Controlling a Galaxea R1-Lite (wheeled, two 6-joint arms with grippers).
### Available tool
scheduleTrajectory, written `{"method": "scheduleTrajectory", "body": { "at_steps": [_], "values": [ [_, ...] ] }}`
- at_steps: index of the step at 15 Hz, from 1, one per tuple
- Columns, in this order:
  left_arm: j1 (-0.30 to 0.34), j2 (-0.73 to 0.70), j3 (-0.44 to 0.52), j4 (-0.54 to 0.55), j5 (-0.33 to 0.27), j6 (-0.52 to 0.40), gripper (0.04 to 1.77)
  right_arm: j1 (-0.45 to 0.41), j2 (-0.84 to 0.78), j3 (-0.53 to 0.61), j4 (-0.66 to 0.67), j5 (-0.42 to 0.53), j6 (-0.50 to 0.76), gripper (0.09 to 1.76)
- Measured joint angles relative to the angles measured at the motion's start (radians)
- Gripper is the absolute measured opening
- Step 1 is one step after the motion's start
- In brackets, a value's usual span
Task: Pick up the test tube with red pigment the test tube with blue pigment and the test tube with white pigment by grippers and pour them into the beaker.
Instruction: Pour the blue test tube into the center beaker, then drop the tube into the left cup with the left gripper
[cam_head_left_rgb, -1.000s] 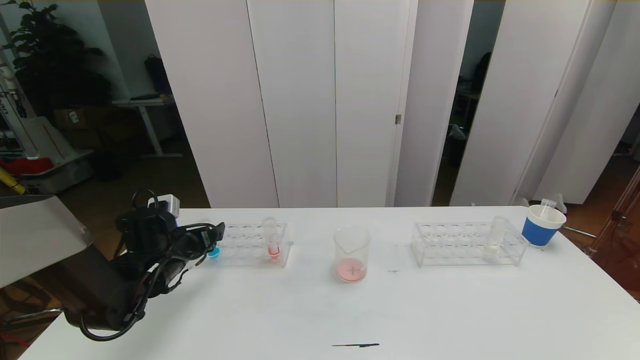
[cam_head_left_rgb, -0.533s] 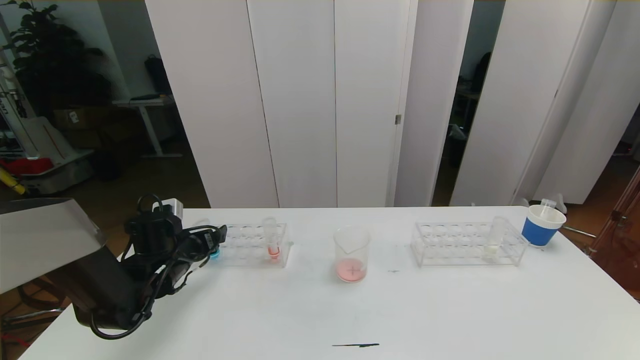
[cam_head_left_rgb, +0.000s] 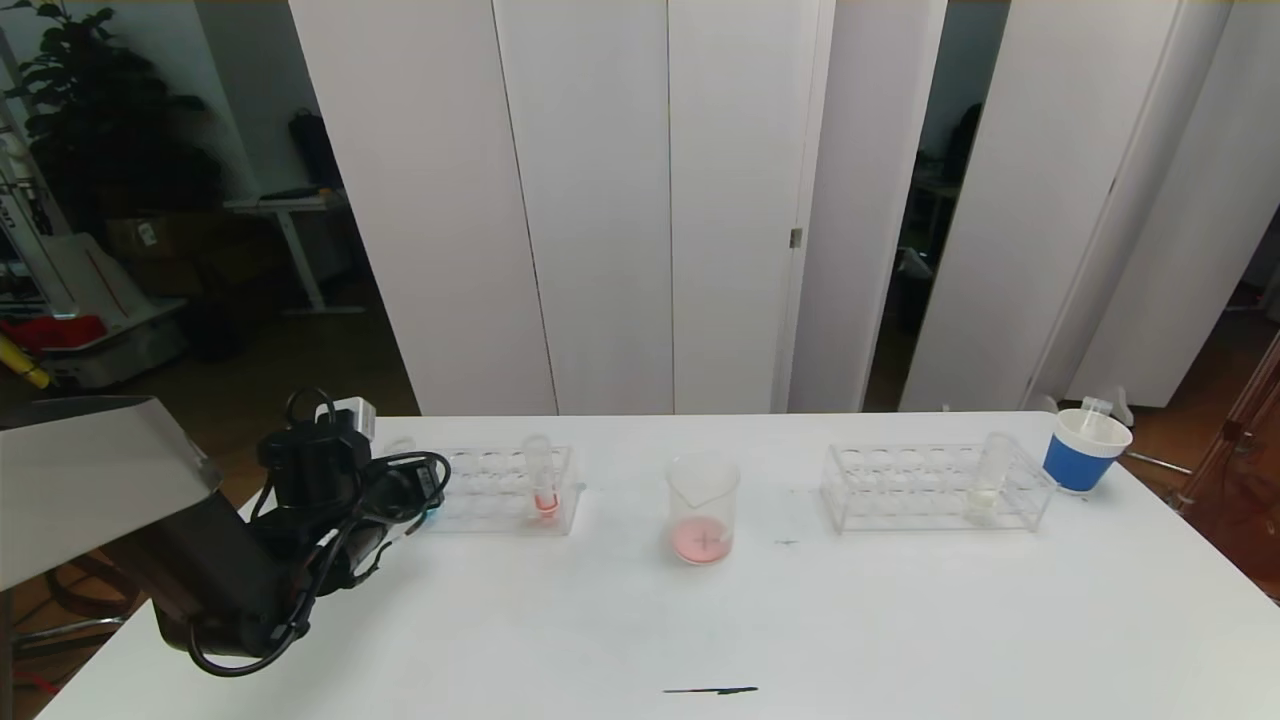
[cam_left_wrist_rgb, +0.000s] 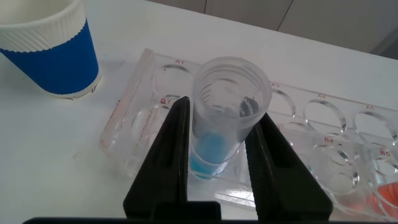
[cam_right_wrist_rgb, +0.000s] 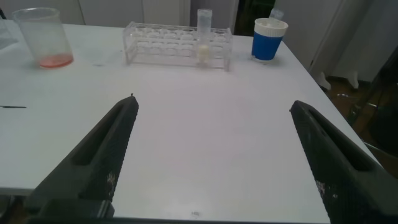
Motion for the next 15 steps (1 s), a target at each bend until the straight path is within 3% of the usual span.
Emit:
{"method": "scheduleTrajectory", "body": {
  "at_steps": [15],
  "values": [
    [-0.017, -0.011, -0.015, 0.005, -0.014, 0.027, 0.57, -0.001, 0.000, 0.000, 0.000, 0.000, 0.000, 1.75]
  ]
}}
